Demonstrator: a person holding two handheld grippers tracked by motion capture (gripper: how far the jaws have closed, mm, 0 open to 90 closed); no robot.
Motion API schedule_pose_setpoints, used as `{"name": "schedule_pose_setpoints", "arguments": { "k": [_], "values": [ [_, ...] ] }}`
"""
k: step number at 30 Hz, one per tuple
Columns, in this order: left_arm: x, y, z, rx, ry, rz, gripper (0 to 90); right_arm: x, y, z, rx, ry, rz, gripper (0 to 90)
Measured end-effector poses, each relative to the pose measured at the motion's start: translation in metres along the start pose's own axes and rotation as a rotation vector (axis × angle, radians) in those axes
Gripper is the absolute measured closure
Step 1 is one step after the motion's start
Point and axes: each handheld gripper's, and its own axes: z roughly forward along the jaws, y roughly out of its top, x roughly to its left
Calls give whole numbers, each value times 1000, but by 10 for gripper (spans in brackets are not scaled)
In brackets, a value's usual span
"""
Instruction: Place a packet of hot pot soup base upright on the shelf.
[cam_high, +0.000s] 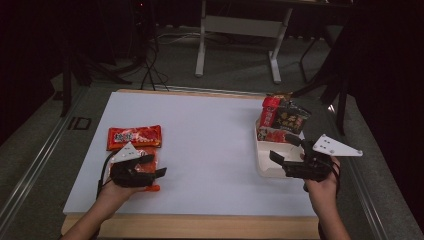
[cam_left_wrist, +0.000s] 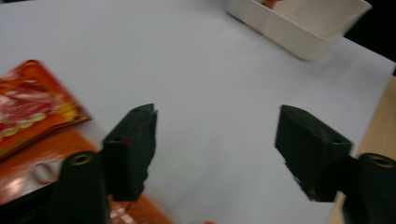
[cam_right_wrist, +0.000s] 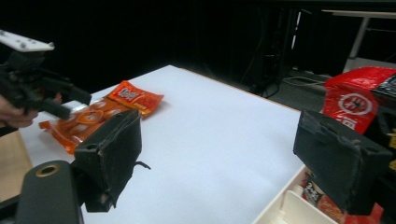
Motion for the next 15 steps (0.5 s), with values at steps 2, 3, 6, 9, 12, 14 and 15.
{"name": "schedule_pose_setpoints", "arguments": {
  "k": [2,3,6,9,12,14,15],
  "values": [
    [8,0,-6,-3,33,-15,432,3,-1,0,6,4,-11,152],
    [11,0,-9,-4,50,-18,457,4,-1,1,6,5,-15,152],
    [21,-2,-14,3,83,-32,571,7,-3,2,8,18,-15,152],
    [31,-4,-18,13,104,-57,683,11,-5,4,7,32,-12,152],
    [38,-6,-21,22,125,-60,750,14,-7,5,1,39,-16,152],
    [45,-9,-23,36,145,-72,803,17,-9,7,0,51,-11,152],
    [49,-10,-24,43,170,-72,817,18,-9,8,2,53,-11,152]
  ]
}}
